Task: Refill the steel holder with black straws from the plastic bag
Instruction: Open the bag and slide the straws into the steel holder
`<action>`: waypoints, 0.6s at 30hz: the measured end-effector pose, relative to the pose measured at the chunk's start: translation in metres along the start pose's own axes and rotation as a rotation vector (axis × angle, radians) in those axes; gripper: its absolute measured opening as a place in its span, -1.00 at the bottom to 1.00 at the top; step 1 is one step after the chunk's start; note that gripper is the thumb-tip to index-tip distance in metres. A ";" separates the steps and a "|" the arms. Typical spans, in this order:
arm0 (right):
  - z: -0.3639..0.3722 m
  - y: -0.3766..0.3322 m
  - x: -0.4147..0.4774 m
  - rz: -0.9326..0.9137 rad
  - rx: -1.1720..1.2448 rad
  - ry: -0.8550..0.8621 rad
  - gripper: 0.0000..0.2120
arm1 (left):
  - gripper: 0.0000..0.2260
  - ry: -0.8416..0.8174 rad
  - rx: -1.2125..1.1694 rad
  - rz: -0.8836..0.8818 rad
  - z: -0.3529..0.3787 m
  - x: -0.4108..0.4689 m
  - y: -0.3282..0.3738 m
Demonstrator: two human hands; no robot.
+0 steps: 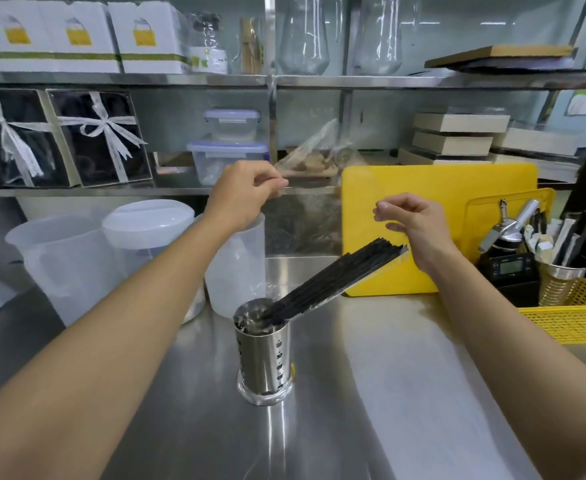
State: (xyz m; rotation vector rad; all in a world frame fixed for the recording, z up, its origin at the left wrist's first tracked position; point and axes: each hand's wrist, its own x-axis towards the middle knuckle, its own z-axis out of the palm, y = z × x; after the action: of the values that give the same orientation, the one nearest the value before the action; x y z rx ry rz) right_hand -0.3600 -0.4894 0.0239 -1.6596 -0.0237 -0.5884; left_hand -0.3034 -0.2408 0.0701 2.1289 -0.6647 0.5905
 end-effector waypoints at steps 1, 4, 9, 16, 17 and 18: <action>0.006 -0.005 0.004 -0.015 -0.028 -0.025 -0.95 | -0.91 0.007 -0.033 -0.021 -0.005 -0.003 -0.007; 0.025 -0.018 0.013 -0.056 -0.098 -0.100 -0.94 | -0.89 0.040 -0.131 -0.067 -0.015 -0.012 -0.025; 0.051 -0.038 0.024 -0.104 -0.178 -0.207 -0.88 | -0.85 0.084 -0.226 -0.114 -0.028 -0.024 -0.053; 0.061 -0.046 0.030 -0.126 -0.195 -0.222 -0.94 | -0.82 0.133 -0.355 -0.135 -0.039 -0.039 -0.076; 0.059 -0.044 0.029 -0.119 -0.178 -0.215 -0.93 | -0.83 0.139 -0.365 -0.142 -0.040 -0.041 -0.078; 0.058 -0.042 0.029 -0.113 -0.171 -0.211 -0.90 | -0.83 0.149 -0.375 -0.152 -0.042 -0.044 -0.081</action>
State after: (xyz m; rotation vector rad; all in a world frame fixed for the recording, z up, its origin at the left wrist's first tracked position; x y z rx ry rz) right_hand -0.3285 -0.4367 0.0702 -1.8905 -0.2276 -0.5082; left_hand -0.2922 -0.1524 0.0218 1.7486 -0.4829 0.4918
